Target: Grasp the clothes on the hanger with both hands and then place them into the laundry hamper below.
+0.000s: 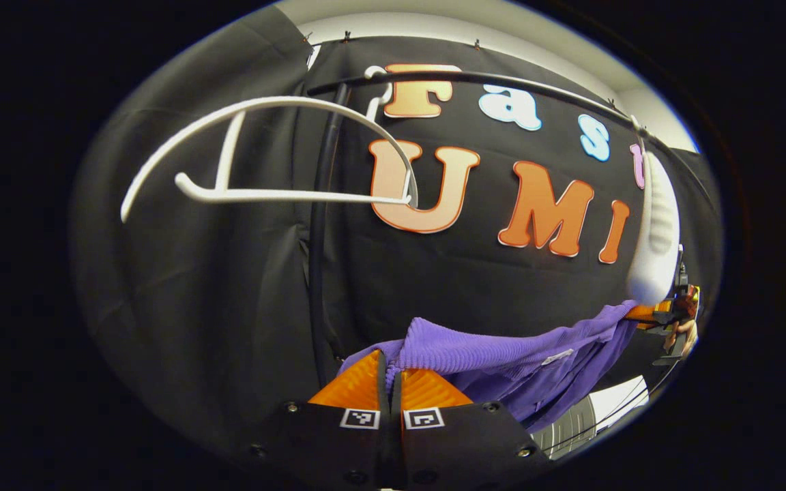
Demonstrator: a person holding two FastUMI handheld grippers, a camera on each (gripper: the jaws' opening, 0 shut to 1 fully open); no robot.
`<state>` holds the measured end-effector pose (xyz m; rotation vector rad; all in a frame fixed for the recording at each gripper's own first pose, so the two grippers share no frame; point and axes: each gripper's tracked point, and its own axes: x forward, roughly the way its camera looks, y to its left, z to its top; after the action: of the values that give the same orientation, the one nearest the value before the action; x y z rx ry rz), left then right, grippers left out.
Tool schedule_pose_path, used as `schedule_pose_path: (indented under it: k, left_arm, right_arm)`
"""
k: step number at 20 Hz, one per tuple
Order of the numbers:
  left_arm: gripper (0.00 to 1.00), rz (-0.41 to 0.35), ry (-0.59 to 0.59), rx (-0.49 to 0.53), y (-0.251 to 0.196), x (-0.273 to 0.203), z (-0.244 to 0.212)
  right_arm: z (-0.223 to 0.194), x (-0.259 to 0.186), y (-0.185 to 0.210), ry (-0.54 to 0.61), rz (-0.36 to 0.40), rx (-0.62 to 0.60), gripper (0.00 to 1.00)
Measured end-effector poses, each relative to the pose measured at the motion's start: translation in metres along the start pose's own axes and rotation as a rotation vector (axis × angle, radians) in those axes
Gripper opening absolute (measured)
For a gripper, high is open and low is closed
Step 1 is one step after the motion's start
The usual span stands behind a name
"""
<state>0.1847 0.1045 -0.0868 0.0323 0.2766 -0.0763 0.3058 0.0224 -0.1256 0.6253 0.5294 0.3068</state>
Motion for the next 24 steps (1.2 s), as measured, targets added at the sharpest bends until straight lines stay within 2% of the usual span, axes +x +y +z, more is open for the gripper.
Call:
schedule_pose_path:
  k: [8, 17, 24]
  left_arm:
    - [0.01, -0.104, 0.059, 0.016, -0.059, 0.003, -0.037]
    - [0.0, -0.299, 0.096, 0.012, -0.175, -0.015, -0.06]
    - [0.0, -0.409, 0.138, 0.039, -0.253, -0.026, -0.079]
  right_arm:
    - [-0.045, -0.037, -0.007, -0.002, -0.061, -0.046, 0.07]
    - [-0.095, -0.077, 0.02, -0.016, -0.058, -0.058, 0.07]
    - [-0.124, -0.098, 0.017, -0.035, -0.111, -0.072, 0.07]
